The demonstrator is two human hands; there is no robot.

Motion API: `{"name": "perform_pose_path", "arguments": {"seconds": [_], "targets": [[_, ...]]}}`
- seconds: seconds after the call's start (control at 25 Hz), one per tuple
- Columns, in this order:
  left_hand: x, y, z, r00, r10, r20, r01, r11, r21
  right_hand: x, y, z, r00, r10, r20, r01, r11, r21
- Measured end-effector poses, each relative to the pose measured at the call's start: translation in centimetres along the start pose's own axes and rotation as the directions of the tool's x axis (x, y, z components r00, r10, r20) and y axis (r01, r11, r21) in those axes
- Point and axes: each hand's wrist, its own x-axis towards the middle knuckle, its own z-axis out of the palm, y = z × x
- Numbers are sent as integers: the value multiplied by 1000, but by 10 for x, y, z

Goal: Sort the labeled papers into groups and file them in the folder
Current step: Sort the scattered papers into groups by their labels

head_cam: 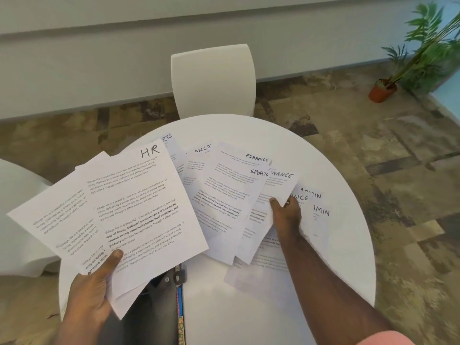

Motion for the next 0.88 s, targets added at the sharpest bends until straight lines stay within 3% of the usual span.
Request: {"name": "perform_pose_path", "arguments": {"seconds": [0.12,0.24,0.32,0.4,0.48,0.64,0.88], "targets": [[0,0,0,1000,-3,2,3,1000,0,-1,12,-16,1000,-16,-19,14,993,-119],[0,-1,-3,1000,-6,-4,6,1000,-16,0,20,-19,968,-209,-136,100,825,-556],[-3,-2,-4,1000,-16,-10,16,1000,-2,-3,22,-7,955,-296,-25,224,773,-593],[-4,-3,-4,999,-33,-4,33,999,-15,-10,20,14,957,-164,239,258,861,-439],[-4,-5,-6,1000,-29,10,29,1000,-10,-13,19,36,936,-37,350,181,904,-388],[-1,-4,-11,999,-33,28,33,999,6,-5,6,65,973,158,167,-78,912,-403],[6,-5,-23,998,-6,58,6,1000,-3,-8,-13,84,969,240,64,-159,796,-585]]}}
